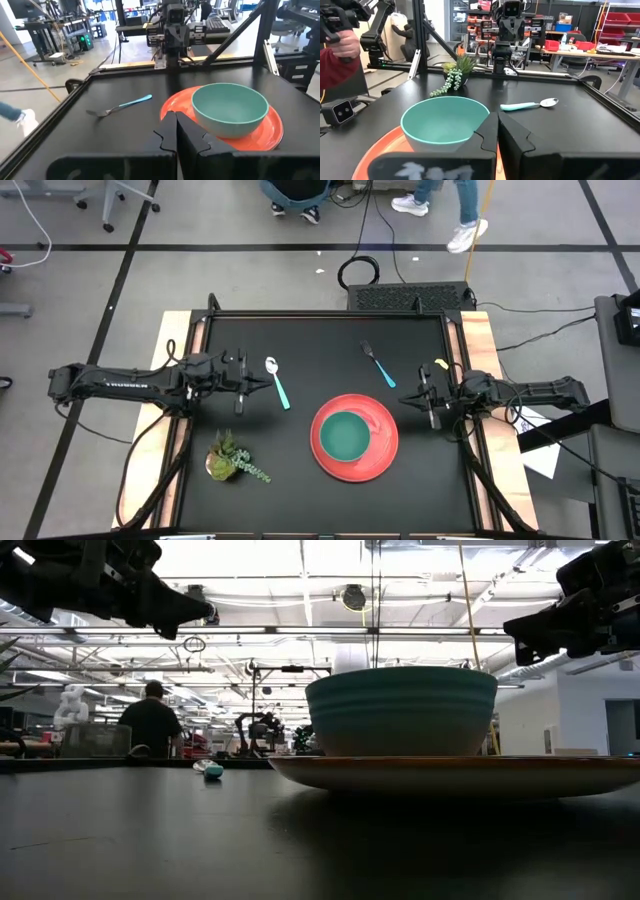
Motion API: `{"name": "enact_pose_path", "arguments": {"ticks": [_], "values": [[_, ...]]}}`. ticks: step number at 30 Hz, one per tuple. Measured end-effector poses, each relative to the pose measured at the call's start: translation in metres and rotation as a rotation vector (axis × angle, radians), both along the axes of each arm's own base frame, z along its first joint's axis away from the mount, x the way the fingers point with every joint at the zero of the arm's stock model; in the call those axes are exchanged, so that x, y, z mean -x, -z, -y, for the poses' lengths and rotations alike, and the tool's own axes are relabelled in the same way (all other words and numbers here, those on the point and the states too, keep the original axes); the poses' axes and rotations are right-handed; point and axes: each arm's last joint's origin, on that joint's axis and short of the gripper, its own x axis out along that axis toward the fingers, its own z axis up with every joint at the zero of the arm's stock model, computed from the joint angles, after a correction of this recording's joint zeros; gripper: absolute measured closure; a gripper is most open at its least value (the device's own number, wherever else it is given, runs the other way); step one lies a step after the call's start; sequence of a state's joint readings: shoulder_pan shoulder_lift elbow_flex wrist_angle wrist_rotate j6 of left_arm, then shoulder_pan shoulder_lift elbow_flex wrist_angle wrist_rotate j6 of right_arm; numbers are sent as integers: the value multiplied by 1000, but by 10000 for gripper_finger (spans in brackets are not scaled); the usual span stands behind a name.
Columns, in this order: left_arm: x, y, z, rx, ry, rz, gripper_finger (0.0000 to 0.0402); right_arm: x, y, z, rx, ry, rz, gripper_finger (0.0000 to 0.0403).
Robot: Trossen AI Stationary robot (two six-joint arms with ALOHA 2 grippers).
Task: Pick and place plate/cup/fork/spoon on tray
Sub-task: Put the fork on the orange plate beside the green bowl
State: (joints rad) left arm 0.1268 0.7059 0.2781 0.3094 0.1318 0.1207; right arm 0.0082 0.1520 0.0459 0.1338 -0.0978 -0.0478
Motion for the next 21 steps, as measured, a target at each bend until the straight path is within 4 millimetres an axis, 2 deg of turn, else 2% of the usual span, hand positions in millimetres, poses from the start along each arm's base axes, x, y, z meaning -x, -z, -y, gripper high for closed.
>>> {"name": "enact_pose_path", "arguments": {"ticks": [5, 14, 21], "values": [[3, 16, 0, 1, 0, -23, 401, 0, 1, 0, 31, -1, -11, 403], [15, 46, 2, 32, -4, 45, 401, -1, 0, 0, -18, 0, 2, 403], [18, 55, 2, 43, -6, 36, 401, -2, 1, 0, -31, 1, -17, 403]]}}
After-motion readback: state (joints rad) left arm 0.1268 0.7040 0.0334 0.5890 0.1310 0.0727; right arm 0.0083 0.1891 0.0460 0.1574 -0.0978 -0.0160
